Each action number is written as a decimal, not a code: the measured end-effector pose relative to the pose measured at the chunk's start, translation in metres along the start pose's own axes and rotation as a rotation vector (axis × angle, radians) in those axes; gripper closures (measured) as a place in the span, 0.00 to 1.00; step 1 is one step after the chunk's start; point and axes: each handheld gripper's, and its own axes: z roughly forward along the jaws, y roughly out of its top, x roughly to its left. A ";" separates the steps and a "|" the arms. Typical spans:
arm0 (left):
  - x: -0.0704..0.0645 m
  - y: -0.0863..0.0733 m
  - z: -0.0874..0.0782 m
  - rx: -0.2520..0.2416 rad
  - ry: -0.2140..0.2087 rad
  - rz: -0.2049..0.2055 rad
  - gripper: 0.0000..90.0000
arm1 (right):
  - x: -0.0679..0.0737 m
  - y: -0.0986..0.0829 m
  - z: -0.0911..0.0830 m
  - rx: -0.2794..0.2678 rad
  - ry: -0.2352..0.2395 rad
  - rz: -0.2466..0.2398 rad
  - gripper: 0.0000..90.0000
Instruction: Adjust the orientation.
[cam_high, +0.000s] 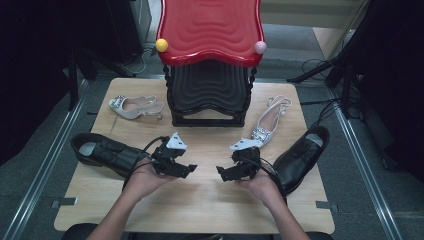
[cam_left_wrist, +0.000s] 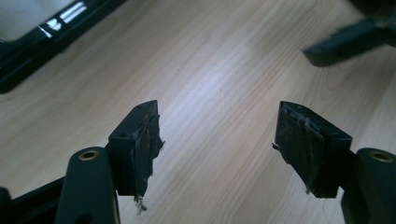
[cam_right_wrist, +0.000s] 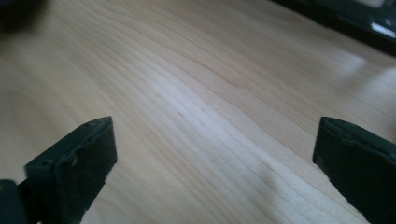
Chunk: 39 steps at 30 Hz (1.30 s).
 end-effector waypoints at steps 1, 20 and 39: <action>0.004 0.000 -0.003 -0.029 -0.026 -0.011 0.37 | 0.004 -0.002 -0.007 -0.026 0.052 -0.025 0.18; 0.018 -0.016 -0.017 -0.009 -0.100 -0.080 0.44 | 0.002 -0.013 -0.022 -0.063 0.079 -0.106 0.30; 0.045 -0.033 -0.065 -0.029 -0.013 -0.205 0.43 | 0.014 0.000 -0.013 -0.024 0.129 -0.136 0.40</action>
